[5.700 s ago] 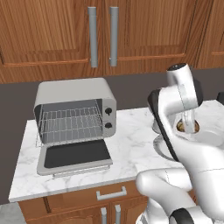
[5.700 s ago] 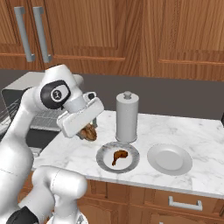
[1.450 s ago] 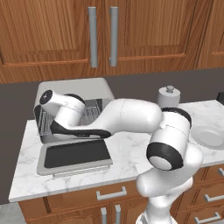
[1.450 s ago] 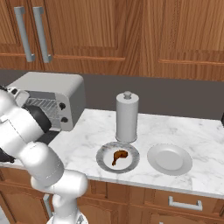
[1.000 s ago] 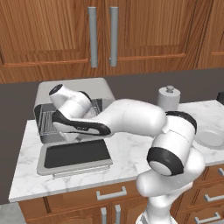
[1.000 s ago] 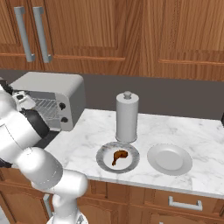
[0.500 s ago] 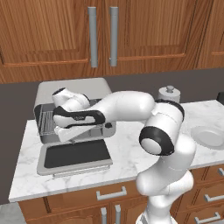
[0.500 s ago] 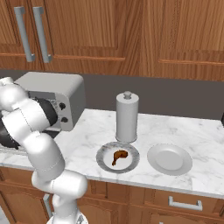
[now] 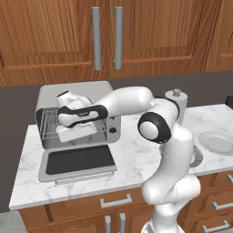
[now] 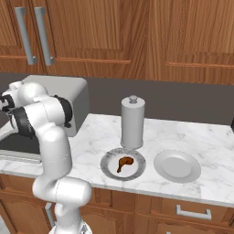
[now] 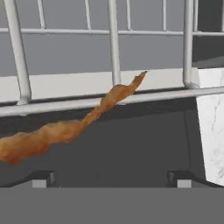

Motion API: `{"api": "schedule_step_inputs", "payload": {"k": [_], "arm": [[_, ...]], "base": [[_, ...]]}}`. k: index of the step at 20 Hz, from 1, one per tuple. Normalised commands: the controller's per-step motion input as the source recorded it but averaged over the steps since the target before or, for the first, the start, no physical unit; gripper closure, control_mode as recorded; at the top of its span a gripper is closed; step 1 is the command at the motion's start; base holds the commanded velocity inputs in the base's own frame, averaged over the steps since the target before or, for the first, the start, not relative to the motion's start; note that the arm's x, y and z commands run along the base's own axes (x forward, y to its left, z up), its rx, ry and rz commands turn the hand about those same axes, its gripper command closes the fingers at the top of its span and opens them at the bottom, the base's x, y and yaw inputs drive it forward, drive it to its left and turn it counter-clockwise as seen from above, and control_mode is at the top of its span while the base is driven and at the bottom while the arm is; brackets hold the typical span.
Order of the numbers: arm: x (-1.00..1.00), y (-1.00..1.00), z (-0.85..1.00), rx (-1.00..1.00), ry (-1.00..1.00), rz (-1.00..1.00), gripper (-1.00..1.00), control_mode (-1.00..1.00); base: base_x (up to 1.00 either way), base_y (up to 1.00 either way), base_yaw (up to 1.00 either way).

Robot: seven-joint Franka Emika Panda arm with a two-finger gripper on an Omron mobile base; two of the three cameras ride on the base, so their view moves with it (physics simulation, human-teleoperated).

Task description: Open the toaster oven door. Place the bread on the top rack in the toaster oven and place the chicken drumstick on the bottom rack.

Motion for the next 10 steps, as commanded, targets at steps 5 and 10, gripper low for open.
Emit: {"api": "schedule_step_inputs", "payload": {"k": [5,10], "arm": [[0.55,0.10,0.00,0.00,-0.13,-0.04,-1.00,-1.00],[0.60,0.01,0.07,0.00,-0.21,0.00,-1.00,-1.00]], "base": [[0.00,0.00,0.00],[0.00,0.00,0.00]]}}
